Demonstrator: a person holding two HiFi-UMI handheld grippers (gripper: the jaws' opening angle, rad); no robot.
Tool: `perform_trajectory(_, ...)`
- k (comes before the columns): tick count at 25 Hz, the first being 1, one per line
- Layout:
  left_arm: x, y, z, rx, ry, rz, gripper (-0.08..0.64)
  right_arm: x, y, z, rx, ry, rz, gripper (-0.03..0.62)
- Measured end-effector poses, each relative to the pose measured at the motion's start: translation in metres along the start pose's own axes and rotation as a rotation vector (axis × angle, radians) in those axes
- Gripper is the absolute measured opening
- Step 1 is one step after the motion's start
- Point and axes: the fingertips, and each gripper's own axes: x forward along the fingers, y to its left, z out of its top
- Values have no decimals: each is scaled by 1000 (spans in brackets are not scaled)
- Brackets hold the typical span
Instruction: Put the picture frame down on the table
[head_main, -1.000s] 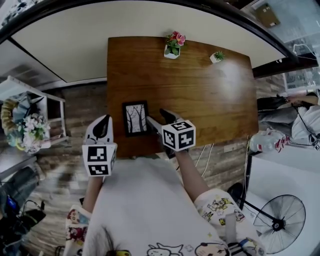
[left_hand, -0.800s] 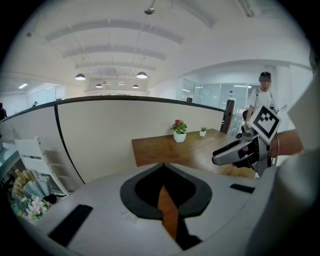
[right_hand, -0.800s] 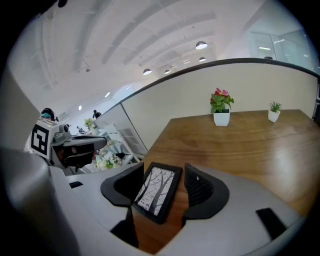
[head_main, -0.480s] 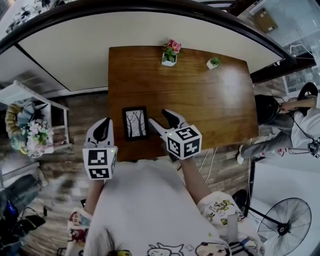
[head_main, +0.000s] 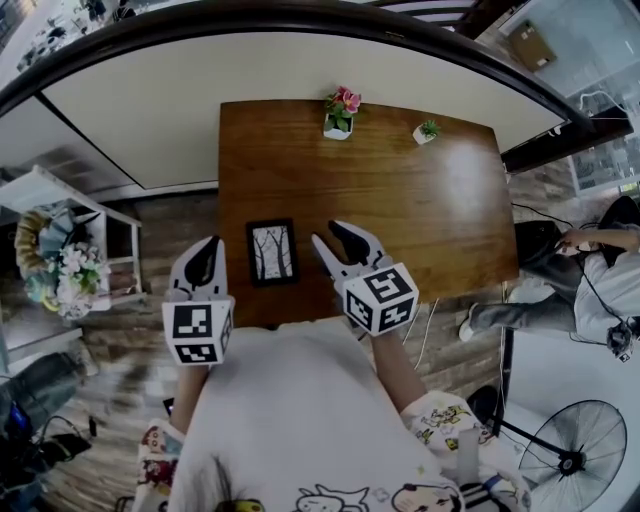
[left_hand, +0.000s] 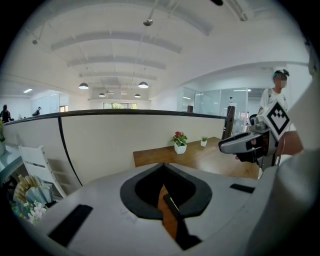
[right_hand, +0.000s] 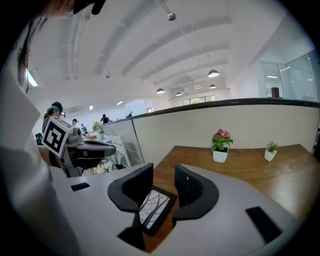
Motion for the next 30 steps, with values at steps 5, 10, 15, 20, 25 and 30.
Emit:
perform_trajectory(5, -1, -4, 4, -4, -21, -14, 3, -11, -5, 7, -9, -48, -27, 92)
perform_trajectory(10, -1, -8, 6, -1, -27, -18, 3, -21, -11, 15, -22, -93, -54, 54)
perform_trajectory(15, -3, -9, 8, -3, -39, -25, 3, -28, -11, 20, -36, -119, -73, 30)
perform_trajectory(20, -4, -11, 6, -10, -34, -32, 3, -32, -11, 20, -57, -130, -90, 9)
perform_trajectory(25, -5, -13, 2, -13, -38, -39, 3, -36, -11, 17, -64, -134, -99, 0)
perform_trajectory(30, -6, -12, 2, -14, -34, -35, 3, -37, -10, 15, -62, -133, -99, 0)
